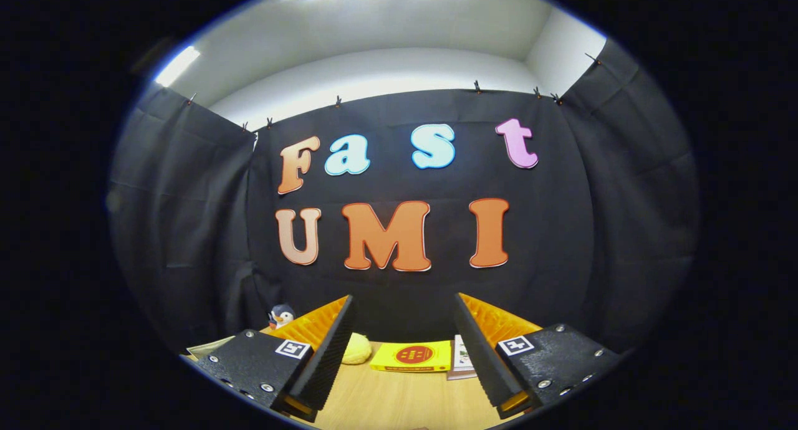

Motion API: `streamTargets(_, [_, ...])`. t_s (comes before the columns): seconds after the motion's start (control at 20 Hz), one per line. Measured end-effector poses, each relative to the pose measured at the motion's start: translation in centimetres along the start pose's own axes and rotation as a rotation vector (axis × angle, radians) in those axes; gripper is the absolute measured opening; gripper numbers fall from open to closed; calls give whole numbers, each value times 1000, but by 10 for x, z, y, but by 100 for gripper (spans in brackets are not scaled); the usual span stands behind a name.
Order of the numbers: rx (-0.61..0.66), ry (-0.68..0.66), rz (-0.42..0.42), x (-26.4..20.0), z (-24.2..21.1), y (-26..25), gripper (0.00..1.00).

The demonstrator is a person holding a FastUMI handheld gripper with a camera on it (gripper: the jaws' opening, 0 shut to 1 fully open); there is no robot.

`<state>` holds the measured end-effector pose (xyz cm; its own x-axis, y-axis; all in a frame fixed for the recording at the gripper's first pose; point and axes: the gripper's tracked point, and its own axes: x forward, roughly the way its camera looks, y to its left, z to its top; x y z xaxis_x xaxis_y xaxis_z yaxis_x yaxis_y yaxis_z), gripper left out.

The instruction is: Open the storage box then place both shoes into the box .Put the left shoe in first, then the right shoe, with the right side of both shoes facing outward in a uniform manner.

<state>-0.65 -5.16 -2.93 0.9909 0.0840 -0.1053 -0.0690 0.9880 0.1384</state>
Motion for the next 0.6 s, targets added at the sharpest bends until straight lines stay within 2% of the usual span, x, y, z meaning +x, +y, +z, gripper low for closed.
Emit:
streamTargets(0.2, [-15, -17, -38, -8, 4, -11, 94])
streamTargets(0.6, [-1, -58, -40, -2, 13, -2, 94])
